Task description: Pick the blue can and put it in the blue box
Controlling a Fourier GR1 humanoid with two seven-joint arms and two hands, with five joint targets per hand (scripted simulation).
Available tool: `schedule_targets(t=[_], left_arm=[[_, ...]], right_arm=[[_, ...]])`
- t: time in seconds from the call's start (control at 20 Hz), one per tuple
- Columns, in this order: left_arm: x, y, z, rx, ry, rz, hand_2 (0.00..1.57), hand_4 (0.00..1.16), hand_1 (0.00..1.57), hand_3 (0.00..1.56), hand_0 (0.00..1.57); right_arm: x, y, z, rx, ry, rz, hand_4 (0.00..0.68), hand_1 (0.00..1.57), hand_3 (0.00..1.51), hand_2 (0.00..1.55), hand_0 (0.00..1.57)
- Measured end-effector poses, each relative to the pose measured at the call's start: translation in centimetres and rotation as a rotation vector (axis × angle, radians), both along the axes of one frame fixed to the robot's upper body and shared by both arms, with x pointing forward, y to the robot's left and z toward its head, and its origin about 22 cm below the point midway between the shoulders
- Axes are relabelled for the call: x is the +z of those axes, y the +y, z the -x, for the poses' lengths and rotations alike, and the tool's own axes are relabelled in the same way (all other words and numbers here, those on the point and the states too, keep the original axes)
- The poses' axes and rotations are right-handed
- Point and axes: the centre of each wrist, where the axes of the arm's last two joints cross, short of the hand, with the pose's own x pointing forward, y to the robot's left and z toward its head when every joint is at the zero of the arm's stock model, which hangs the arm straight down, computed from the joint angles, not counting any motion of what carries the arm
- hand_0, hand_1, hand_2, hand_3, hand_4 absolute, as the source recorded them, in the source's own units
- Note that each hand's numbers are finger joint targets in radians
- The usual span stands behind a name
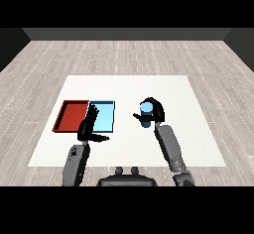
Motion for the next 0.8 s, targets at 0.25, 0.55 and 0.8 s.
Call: schedule_targets(t=[0.25, 0.55, 0.8], left_arm=[[0.1, -1.2, -0.3, -0.033, 0.021, 0.021, 0.00, 0.00, 0.00, 0.00, 0.00], [-0.2, -3.4, -0.6, -0.088, 0.064, 0.041, 0.00, 0.00, 0.00, 0.00, 0.00], [0.0, -5.5, -1.5, -0.102, 0.098, 0.008, 0.00, 0.00, 0.00, 0.00, 0.00]], right_arm=[[0.3, 1.1, 1.2, 0.007, -0.007, -0.003, 0.631, 1.49, 1.44, 1.47, 1.49], [0.4, 2.1, 1.0, 0.033, -0.009, -0.003, 0.615, 1.44, 1.43, 1.46, 1.44], [0.8, 3.0, 1.3, 0.048, -0.020, 0.001, 0.621, 1.45, 1.43, 1.46, 1.45]])
